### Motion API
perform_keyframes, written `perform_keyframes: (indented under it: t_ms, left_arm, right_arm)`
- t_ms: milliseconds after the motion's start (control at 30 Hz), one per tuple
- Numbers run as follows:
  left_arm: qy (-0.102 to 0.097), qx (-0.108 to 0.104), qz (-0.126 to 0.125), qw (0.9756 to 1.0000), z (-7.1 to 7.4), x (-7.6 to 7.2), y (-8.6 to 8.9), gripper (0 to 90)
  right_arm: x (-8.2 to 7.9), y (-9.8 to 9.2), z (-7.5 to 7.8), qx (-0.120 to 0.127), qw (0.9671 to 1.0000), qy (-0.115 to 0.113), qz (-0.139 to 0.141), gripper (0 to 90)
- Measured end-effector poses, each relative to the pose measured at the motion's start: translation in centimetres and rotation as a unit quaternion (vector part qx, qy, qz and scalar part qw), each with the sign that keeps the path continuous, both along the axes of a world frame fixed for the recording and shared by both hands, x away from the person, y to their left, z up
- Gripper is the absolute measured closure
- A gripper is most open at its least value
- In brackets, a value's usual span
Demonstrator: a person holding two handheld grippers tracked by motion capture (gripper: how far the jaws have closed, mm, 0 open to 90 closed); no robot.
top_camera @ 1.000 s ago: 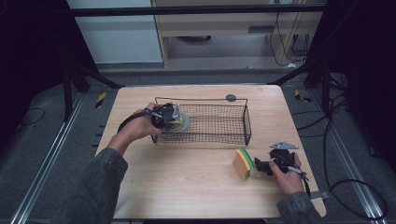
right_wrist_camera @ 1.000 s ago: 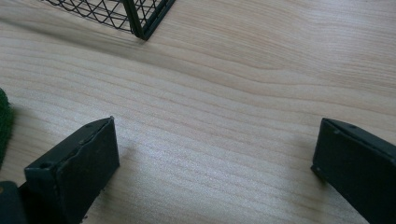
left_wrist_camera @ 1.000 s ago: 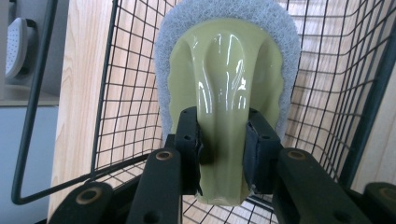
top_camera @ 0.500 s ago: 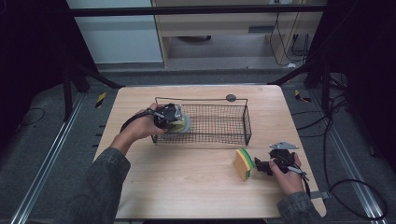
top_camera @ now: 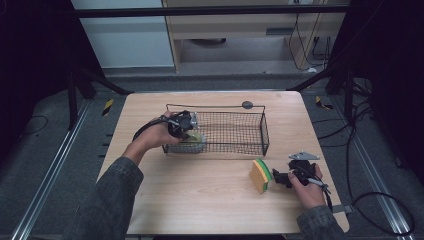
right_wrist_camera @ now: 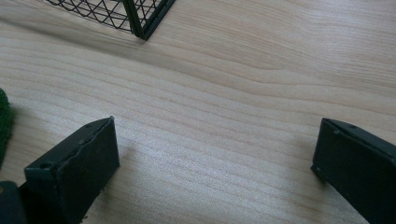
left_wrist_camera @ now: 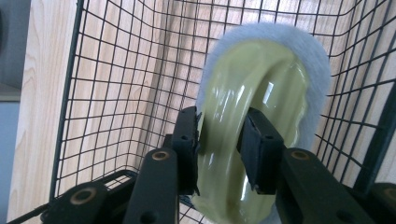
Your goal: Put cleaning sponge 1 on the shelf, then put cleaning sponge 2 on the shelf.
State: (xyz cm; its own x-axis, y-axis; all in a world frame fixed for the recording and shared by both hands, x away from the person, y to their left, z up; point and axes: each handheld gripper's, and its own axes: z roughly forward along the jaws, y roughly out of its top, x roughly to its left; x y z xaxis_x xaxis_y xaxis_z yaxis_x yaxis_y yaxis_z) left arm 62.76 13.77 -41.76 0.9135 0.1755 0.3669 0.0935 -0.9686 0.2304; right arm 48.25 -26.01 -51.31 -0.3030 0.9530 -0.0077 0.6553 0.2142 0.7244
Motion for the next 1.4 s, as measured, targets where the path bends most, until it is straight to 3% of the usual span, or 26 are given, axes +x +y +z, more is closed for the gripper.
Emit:
perform_keyframes:
  t_ms: [167,333,367,400,467,533,567,633,667,700,767,800,833,867,900,933,1000,1133,1167,1233,1300,1333,1367,1400]
  left_arm:
    - [0.005,-0.01,-0.001,0.9999,0.3,-0.3,0.1,65.8]
    - [-0.01,-0.035,-0.007,0.9993,1.4,-0.7,0.2,60.6]
    - [-0.024,-0.05,0.002,0.9985,2.0,-0.8,0.2,58.9]
    - [-0.024,-0.05,0.002,0.9985,2.0,-0.8,0.2,57.2]
    - [-0.041,-0.068,0.013,0.9967,2.8,-1.1,0.4,56.2]
    - [-0.051,-0.078,0.021,0.9955,3.2,-1.2,0.5,48.5]
    - [-0.058,-0.086,0.031,0.9941,3.5,-1.4,0.5,48.5]
    - [-0.069,-0.099,0.047,0.9916,3.8,-1.6,0.7,39.5]
    - [-0.078,-0.116,0.069,0.9877,3.9,-1.9,0.9,28.0]
    - [-0.078,-0.116,0.069,0.9877,3.9,-1.9,0.9,24.0]
    - [-0.087,-0.13,0.09,0.9836,4.1,-2.3,1.1,19.0]
    - [-0.089,-0.146,0.098,0.9804,4.1,-2.5,1.2,12.9]
    - [-0.09,-0.163,0.115,0.9757,4.3,-3.0,1.6,11.0]
    - [-0.09,-0.163,0.115,0.9757,4.3,-3.0,1.6,9.3]
    - [-0.093,-0.187,0.132,0.9691,4.4,-3.6,2.0,8.4]
    - [-0.093,-0.187,0.132,0.9691,4.4,-3.6,2.0,7.8]
    - [-0.091,-0.217,0.158,0.9592,4.2,-4.6,2.8,6.5]
    - [-0.102,-0.25,0.187,0.9446,3.2,-6.9,4.9,4.5]
    - [-0.106,-0.259,0.196,0.9398,2.8,-7.5,5.5,4.2]
    - [-0.103,-0.271,0.22,0.9313,1.8,-8.8,6.8,4.1]
    - [-0.104,-0.272,0.246,0.9246,-0.1,-10.1,8.3,4.3]
    - [-0.104,-0.272,0.246,0.9246,-0.1,-10.1,8.3,5.0]
    - [-0.099,-0.262,0.252,0.9266,-0.8,-10.5,8.9,5.0]
    - [-0.087,-0.26,0.262,0.9254,-1.4,-11.0,9.5,5.1]
  right_arm:
    - [0.0,0.0,0.0,0.0,1.0,0.0,0.0,0.6]
    - [0.0,0.0,0.0,0.001,1.0,0.0,0.0,0.6]
    - [0.0,0.0,0.0,0.001,1.0,0.0,0.001,0.5]
    - [0.0,0.0,0.0,0.001,1.0,0.0,0.001,0.5]
    - [0.0,0.0,0.0,0.001,1.0,0.0,0.001,0.5]
    - [0.0,0.0,0.0,0.001,1.0,0.0,0.001,0.5]
    - [0.0,0.0,0.0,0.001,1.0,0.0,0.001,0.5]
    - [0.0,0.0,0.0,0.001,1.0,0.0,0.001,0.5]
    - [0.0,0.0,0.0,0.001,1.0,0.0,0.001,0.4]
    - [0.0,0.0,0.0,0.001,1.0,0.0,0.001,0.4]
    - [0.0,0.0,0.0,0.001,1.0,0.0,0.0,0.4]
    - [0.0,0.1,0.0,0.003,1.0,0.001,-0.003,0.4]
    - [0.0,0.1,0.0,0.003,1.0,0.002,-0.004,0.4]
    - [0.0,0.1,0.0,0.003,1.0,0.002,-0.004,0.4]
    - [0.1,0.1,0.0,0.005,1.0,0.002,-0.005,0.4]
    - [0.1,0.1,0.0,0.005,1.0,0.002,-0.005,0.5]
    - [0.1,0.1,0.0,0.005,1.0,0.002,-0.005,0.5]
    - [0.3,0.0,0.2,0.003,0.9999,0.01,-0.006,2.8]
    - [0.3,0.0,0.3,0.0,0.9999,0.01,-0.006,4.8]
    - [0.2,-0.2,0.4,-0.003,0.9999,0.013,-0.008,6.7]
    - [-0.3,-0.2,1.0,-0.018,0.9997,0.015,-0.007,8.4]
    - [-0.3,-0.2,1.0,-0.018,0.9997,0.015,-0.007,8.4]
    - [-0.5,-0.2,1.1,-0.016,0.9997,0.016,-0.007,8.8]
    - [-0.8,-0.1,1.4,-0.011,0.9998,0.018,-0.007,8.9]
